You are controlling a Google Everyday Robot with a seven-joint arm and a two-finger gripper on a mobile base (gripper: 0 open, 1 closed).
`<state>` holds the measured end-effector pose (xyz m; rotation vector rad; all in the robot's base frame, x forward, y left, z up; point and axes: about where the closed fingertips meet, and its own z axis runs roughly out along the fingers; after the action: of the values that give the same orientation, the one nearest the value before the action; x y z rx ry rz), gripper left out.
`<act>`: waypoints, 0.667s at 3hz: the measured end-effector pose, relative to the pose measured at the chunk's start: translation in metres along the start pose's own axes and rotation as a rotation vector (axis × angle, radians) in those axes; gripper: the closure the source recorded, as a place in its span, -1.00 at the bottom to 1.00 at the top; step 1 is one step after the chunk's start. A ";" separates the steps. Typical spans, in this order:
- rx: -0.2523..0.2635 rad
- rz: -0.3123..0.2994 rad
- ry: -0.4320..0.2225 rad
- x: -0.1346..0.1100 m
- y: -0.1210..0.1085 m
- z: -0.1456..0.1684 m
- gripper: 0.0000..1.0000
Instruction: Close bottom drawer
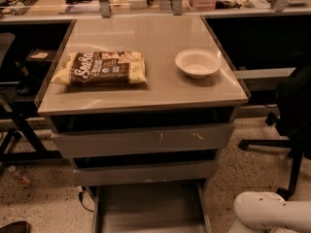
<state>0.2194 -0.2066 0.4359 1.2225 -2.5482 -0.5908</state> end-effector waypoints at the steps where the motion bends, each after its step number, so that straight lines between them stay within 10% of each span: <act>1: -0.014 0.038 -0.017 0.000 -0.016 0.025 1.00; 2: -0.041 0.109 -0.091 -0.005 -0.052 0.054 1.00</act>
Offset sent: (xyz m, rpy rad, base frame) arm 0.0502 -0.0236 -0.1259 0.0992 -0.0127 -0.2675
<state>0.2364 -0.2186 0.3634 1.0585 -2.6433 -0.6841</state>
